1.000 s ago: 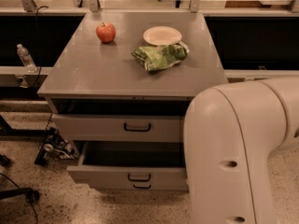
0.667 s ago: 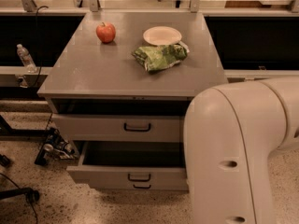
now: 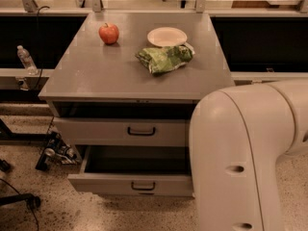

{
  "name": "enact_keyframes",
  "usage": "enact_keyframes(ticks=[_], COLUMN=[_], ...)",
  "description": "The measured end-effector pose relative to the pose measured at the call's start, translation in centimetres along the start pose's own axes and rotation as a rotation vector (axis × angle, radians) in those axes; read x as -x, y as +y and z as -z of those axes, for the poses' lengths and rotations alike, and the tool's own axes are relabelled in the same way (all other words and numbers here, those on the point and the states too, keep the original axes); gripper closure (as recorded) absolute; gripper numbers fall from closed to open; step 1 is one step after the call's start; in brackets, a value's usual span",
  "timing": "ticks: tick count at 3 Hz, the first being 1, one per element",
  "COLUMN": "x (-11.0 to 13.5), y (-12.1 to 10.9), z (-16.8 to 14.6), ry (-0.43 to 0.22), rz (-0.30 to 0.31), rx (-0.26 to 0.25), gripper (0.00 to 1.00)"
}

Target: Open middle drawer

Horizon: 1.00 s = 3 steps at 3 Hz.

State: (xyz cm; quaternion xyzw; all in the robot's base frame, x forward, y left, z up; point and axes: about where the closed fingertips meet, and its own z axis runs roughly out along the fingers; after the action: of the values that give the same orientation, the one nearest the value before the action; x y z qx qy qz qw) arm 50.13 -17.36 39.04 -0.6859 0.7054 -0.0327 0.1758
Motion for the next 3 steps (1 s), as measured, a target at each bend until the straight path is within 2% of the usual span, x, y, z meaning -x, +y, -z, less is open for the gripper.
enact_keyframes(ticks=[1, 3], x=[0.05, 0.67], y=[0.03, 0.44], z=[-0.05, -0.61], ry=[-0.001, -0.009], rz=[0.001, 0.015], rx=[0.001, 0.016], gripper=[0.0, 0.01])
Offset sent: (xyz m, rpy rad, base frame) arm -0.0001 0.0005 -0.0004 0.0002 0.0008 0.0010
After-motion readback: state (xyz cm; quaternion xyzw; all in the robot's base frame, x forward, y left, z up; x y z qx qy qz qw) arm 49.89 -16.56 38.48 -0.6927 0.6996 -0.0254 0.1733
